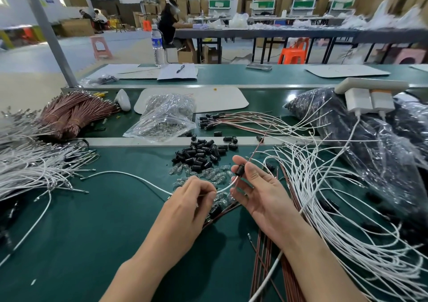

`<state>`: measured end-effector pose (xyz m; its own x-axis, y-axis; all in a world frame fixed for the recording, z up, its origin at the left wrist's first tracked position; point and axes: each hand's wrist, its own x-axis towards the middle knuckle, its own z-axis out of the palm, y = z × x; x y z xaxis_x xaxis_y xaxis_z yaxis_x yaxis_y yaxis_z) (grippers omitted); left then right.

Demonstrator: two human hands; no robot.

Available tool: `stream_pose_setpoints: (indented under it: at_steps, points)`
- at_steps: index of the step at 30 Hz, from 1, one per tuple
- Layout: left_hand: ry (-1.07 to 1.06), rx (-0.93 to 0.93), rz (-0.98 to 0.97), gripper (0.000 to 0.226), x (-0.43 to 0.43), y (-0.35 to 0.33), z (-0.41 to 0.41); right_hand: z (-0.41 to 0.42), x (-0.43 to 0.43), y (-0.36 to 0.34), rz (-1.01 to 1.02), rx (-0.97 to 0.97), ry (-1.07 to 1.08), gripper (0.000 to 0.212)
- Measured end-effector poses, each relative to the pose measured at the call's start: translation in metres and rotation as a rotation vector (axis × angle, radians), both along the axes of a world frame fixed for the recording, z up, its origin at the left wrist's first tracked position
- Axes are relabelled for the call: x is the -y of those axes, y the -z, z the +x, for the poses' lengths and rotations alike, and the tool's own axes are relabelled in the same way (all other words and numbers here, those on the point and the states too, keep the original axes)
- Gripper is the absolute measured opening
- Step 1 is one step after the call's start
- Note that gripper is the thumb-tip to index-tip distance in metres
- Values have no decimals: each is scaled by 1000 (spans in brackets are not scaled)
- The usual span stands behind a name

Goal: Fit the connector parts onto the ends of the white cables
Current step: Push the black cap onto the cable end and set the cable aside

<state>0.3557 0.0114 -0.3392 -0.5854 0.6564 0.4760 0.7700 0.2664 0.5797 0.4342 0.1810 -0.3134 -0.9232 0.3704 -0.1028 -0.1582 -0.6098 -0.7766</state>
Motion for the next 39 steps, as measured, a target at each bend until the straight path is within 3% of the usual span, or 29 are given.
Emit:
stream_pose_setpoints:
  at_steps: [27, 34, 39]
  points:
    - [-195, 32, 171, 16, 0, -5, 4, -2, 9, 2, -20, 26, -47, 31]
    - [-139, 108, 147, 15, -1, -8, 6, -1, 9, 0, -66, 10, -74, 27]
    - [-87, 51, 127, 17, -1, -9, 9, -1, 9, 1, -58, 10, -108, 27]
